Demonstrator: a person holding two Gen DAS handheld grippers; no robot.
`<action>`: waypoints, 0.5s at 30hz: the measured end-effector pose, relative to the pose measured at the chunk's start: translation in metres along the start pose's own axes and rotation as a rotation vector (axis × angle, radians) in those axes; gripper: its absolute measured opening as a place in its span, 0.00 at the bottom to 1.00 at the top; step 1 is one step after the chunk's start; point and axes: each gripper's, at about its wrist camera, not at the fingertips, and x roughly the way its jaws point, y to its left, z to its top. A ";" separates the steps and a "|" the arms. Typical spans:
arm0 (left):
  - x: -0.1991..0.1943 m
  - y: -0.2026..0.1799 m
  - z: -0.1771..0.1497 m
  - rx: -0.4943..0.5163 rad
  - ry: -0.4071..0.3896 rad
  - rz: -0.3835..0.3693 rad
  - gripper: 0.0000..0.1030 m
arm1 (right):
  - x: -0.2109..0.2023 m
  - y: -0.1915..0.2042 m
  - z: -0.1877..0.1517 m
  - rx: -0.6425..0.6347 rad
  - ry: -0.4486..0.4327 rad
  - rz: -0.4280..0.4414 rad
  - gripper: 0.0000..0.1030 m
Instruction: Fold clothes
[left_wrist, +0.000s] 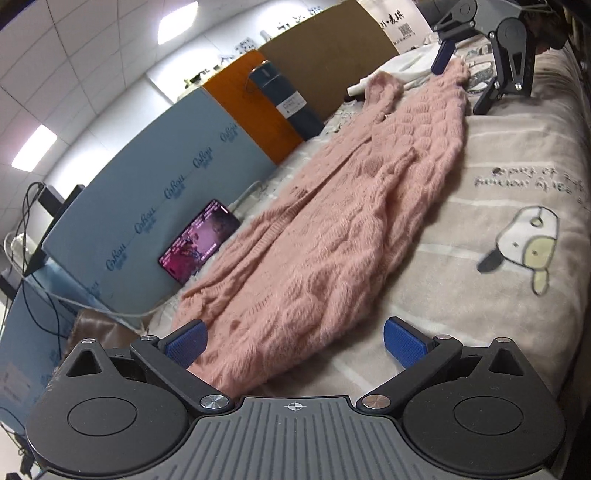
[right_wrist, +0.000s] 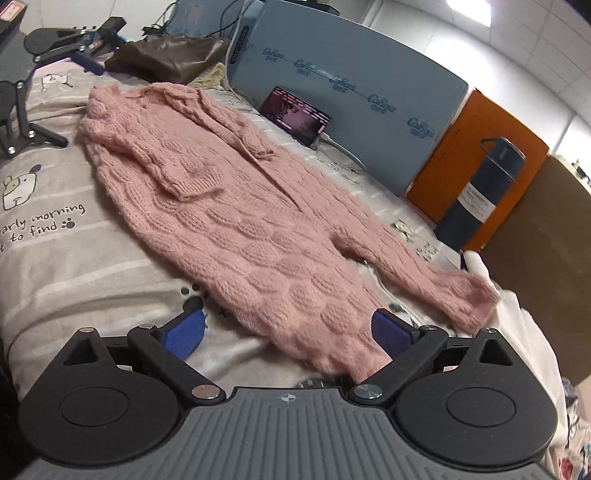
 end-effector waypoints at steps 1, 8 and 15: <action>0.003 0.000 0.002 0.001 -0.004 0.000 1.00 | 0.003 0.001 0.002 -0.007 -0.007 0.004 0.95; 0.021 -0.004 0.012 0.024 -0.040 0.022 1.00 | 0.022 0.012 0.019 -0.002 -0.088 0.064 0.95; 0.027 0.007 0.005 -0.031 -0.038 0.082 0.93 | 0.022 -0.001 0.013 0.064 -0.097 0.034 0.94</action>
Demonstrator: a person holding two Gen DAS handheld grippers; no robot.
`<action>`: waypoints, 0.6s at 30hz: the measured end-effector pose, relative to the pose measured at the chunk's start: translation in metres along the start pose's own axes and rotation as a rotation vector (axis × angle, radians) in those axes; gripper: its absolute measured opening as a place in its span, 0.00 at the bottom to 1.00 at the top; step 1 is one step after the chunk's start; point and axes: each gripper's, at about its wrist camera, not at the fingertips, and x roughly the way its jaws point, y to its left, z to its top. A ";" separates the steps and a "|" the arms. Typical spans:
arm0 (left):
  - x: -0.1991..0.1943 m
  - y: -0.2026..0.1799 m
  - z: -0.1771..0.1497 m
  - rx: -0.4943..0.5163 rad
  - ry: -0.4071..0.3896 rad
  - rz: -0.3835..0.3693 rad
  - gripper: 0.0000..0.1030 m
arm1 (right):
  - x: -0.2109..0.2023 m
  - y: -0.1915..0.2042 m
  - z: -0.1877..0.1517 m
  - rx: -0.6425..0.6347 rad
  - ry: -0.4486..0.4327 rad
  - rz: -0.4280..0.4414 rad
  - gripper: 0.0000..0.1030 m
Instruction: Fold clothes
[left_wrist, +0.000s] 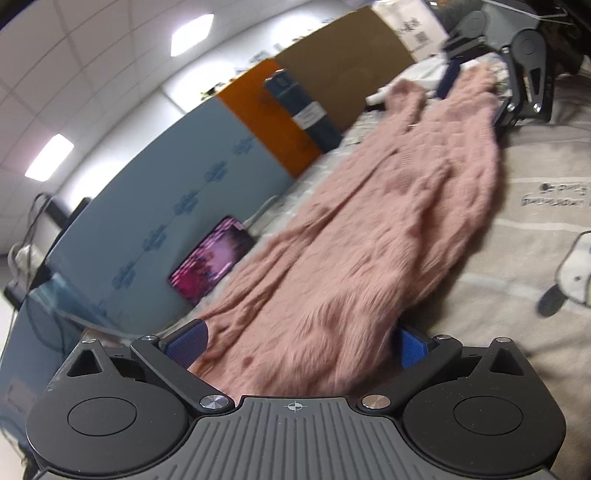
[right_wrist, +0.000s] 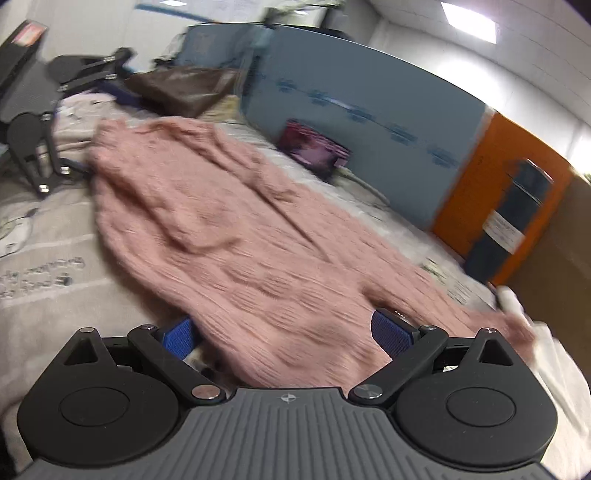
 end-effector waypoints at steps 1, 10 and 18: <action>0.001 0.002 -0.002 -0.010 0.000 0.006 0.89 | -0.001 -0.005 -0.002 0.025 0.006 -0.013 0.92; 0.003 0.013 -0.006 -0.051 -0.064 0.012 0.19 | -0.008 -0.039 -0.007 0.144 -0.062 0.053 0.29; 0.022 0.049 0.006 -0.109 -0.116 0.127 0.19 | 0.026 -0.083 0.032 0.233 -0.206 0.102 0.15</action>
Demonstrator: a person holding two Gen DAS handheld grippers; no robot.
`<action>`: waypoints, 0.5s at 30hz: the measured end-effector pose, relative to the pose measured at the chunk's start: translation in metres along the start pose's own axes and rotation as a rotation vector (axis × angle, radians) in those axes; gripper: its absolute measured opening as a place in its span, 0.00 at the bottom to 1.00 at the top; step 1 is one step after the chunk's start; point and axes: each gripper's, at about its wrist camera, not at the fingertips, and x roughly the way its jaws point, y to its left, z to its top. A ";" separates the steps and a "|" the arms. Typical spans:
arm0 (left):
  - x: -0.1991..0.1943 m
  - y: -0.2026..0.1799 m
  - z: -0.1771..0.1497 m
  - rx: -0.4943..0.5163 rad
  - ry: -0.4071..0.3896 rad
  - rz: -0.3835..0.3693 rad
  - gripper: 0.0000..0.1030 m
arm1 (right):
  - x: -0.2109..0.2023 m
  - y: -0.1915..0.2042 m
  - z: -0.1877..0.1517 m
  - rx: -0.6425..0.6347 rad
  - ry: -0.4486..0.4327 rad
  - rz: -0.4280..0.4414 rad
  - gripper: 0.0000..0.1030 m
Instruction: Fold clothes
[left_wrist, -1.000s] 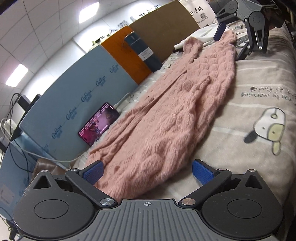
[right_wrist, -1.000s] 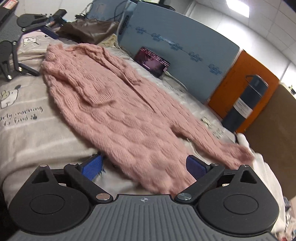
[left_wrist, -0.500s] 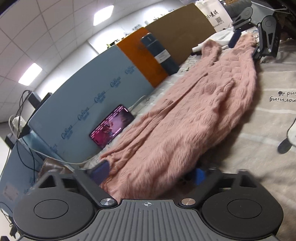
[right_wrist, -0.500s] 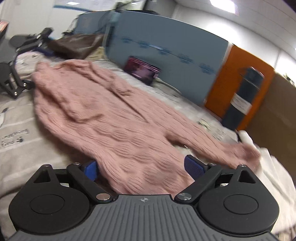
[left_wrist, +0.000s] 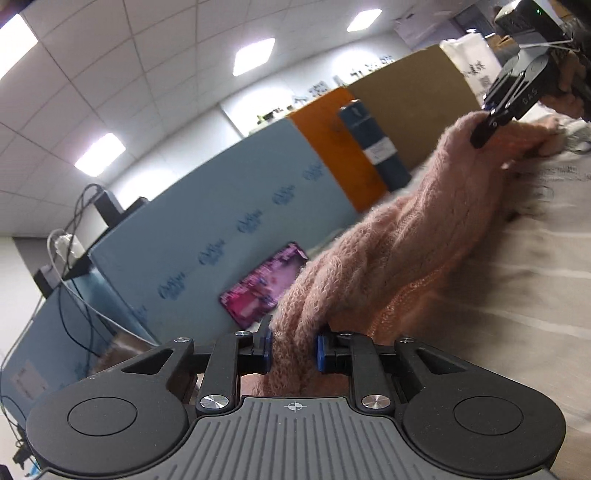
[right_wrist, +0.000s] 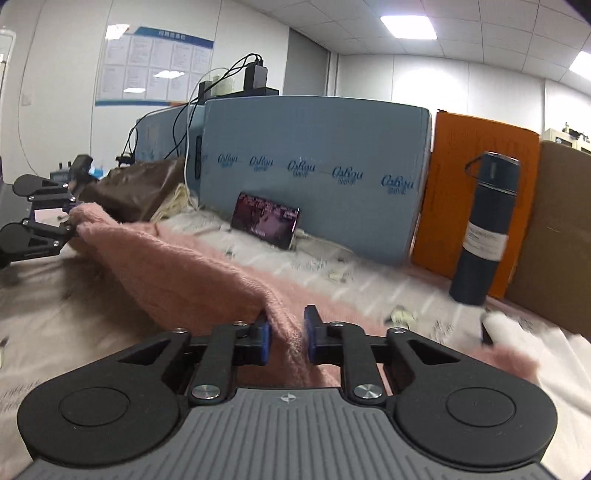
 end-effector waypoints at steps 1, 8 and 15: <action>0.005 0.006 0.002 -0.001 0.006 0.000 0.19 | 0.008 -0.005 0.005 0.002 0.001 0.011 0.14; 0.055 0.041 0.002 -0.074 0.091 -0.095 0.21 | 0.055 -0.030 0.023 -0.013 0.094 0.039 0.14; 0.078 0.054 -0.002 -0.280 0.050 -0.096 0.72 | 0.083 -0.047 0.020 -0.005 0.190 0.035 0.28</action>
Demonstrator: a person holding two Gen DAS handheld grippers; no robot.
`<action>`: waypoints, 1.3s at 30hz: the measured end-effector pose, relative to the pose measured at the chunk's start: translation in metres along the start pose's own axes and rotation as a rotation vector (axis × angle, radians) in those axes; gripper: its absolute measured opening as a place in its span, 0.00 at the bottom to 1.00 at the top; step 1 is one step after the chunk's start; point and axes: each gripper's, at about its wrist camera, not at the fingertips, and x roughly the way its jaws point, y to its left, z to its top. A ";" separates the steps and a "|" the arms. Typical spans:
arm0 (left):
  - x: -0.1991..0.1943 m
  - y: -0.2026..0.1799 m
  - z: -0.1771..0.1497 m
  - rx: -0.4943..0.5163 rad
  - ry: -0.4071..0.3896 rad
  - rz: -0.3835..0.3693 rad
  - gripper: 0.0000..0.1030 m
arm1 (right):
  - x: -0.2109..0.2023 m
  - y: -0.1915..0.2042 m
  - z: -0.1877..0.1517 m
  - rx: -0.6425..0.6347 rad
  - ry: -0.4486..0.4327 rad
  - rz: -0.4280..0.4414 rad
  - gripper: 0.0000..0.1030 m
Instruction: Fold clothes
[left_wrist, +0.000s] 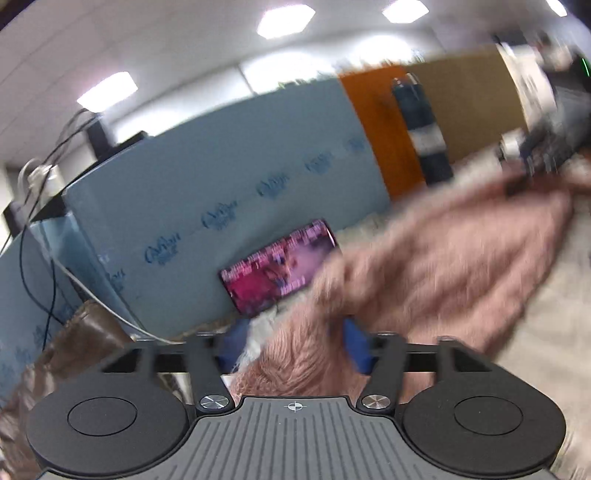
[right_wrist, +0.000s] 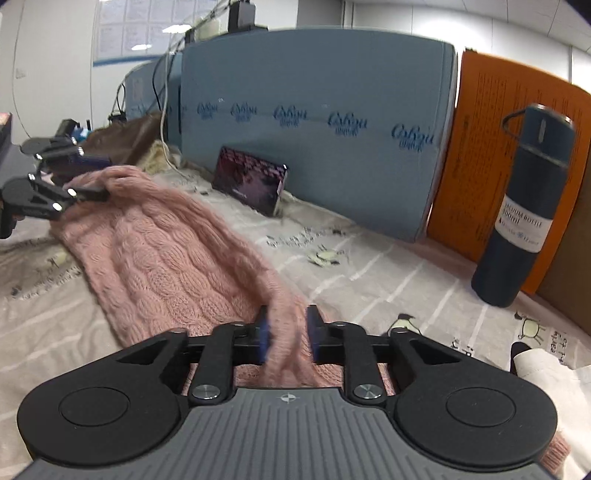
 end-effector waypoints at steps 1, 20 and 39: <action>0.001 0.003 0.000 -0.047 -0.013 -0.004 0.74 | 0.001 -0.001 -0.002 0.005 0.004 0.000 0.38; -0.006 -0.021 0.004 -0.318 -0.010 0.184 0.86 | -0.113 0.032 -0.086 0.119 0.022 -0.226 0.66; -0.011 -0.036 -0.005 -0.346 -0.002 0.144 0.87 | -0.105 -0.041 -0.088 0.522 -0.130 -0.419 0.35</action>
